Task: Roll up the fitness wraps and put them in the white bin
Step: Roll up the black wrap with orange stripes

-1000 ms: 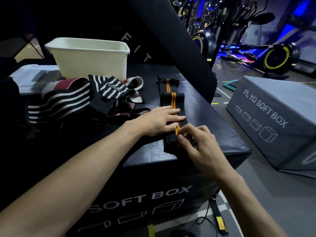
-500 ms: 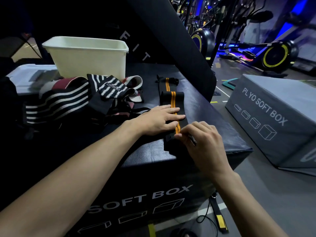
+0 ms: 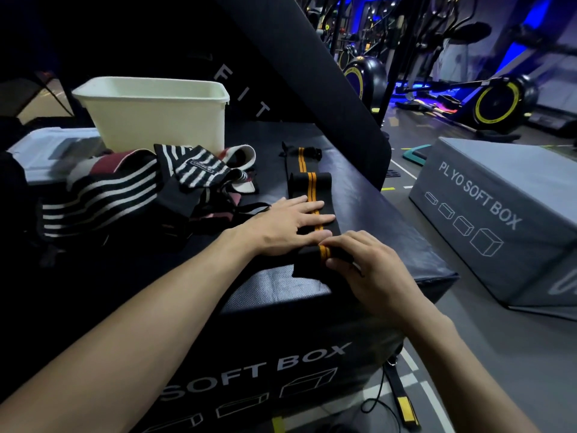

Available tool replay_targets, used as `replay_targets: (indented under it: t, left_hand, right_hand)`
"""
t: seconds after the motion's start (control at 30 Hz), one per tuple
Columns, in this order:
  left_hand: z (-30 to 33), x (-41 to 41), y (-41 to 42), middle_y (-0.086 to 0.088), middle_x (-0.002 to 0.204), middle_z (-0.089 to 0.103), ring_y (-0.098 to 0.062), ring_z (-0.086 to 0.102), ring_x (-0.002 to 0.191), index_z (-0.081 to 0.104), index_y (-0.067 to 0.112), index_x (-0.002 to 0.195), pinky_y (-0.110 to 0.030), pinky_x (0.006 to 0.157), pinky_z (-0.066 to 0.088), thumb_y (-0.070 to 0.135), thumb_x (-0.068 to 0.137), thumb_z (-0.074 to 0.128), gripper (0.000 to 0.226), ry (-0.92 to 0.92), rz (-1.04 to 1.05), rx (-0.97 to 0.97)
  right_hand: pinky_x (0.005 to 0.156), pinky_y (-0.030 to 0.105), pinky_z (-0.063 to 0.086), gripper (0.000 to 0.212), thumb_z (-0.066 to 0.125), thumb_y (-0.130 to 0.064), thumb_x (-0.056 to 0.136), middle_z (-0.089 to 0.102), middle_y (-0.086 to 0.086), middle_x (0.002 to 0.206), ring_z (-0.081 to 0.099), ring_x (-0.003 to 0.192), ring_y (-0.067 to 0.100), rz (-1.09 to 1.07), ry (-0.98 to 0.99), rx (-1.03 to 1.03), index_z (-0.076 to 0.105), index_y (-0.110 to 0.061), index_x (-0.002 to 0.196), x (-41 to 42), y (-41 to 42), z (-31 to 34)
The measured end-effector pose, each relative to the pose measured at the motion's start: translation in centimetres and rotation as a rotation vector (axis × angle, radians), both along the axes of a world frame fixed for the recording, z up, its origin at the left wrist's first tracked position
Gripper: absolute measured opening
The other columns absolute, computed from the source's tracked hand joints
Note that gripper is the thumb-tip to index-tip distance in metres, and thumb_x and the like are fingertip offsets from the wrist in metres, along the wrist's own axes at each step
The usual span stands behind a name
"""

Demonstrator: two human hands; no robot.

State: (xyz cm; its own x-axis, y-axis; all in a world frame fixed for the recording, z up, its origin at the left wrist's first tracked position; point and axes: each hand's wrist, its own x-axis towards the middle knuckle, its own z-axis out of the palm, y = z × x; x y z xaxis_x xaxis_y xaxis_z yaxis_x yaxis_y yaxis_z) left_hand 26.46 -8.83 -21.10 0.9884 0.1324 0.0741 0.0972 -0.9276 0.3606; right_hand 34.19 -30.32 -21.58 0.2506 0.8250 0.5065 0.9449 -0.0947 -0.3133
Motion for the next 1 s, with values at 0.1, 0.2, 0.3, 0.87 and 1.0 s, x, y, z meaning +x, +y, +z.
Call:
replay_targets:
  t: [0.1, 0.2, 0.3, 0.87, 1.0]
  left_hand:
    - [0.1, 0.0, -0.3, 0.013, 0.170, 0.017, -0.015, 0.002, 0.158, 0.038, 0.051, 0.152, -0.048, 0.128, 0.000, 0.070, 0.096, 0.045, 0.059, 0.004, 0.028, 0.040]
    - [0.0, 0.1, -0.6, 0.015, 0.169, 0.019, -0.018, 0.000, 0.159, 0.041, 0.056, 0.148, -0.048, 0.128, 0.003, 0.071, 0.094, 0.050, 0.057, -0.018, 0.080, 0.008]
    - [0.0, 0.0, -0.9, 0.020, 0.165, 0.026, -0.024, 0.006, 0.157, 0.047, 0.059, 0.142, -0.049, 0.126, 0.016, 0.068, 0.095, 0.050, 0.048, -0.056, 0.152, -0.018]
    - [0.7, 0.2, -1.2, 0.003, 0.116, 0.076, -0.017, 0.067, 0.113, 0.079, 0.021, 0.111, -0.037, 0.103, 0.049, 0.042, 0.087, 0.077, 0.031, -0.386, 0.319, -0.121]
    - [1.4, 0.9, -0.4, 0.007, 0.089, 0.078, -0.009, 0.071, 0.087, 0.082, 0.022, 0.089, -0.029, 0.091, 0.055, 0.023, 0.082, 0.084, 0.007, -0.439, 0.405, -0.213]
  right_hand:
    - [0.076, 0.017, 0.041, 0.025, 0.062, -0.030, 0.094, 0.067, -0.006, 0.095, 0.055, 0.091, 0.010, 0.043, 0.031, -0.040, 0.069, -0.019, 0.115, -0.3, -0.4, 0.6]
    - [0.079, 0.008, 0.038, 0.024, 0.060, -0.032, 0.095, 0.067, -0.009, 0.099, 0.056, 0.092, 0.008, 0.045, 0.018, -0.046, 0.069, -0.020, 0.114, -0.7, -0.8, 0.4]
    - [0.079, 0.012, 0.037, 0.026, 0.057, -0.034, 0.097, 0.066, -0.011, 0.101, 0.057, 0.094, 0.010, 0.022, 0.062, -0.065, 0.068, -0.019, 0.116, -0.7, -0.7, 0.1]
    - [0.084, 0.017, 0.038, 0.027, 0.041, -0.050, 0.101, 0.052, -0.033, 0.096, 0.050, 0.096, -0.001, 0.043, 0.115, -0.103, 0.059, -0.035, 0.116, -0.6, -1.4, 0.3]
    - [0.084, 0.014, 0.037, 0.026, 0.046, -0.045, 0.102, 0.052, -0.032, 0.099, 0.051, 0.100, -0.003, 0.049, 0.131, -0.126, 0.061, -0.033, 0.119, -0.6, -2.1, 0.6]
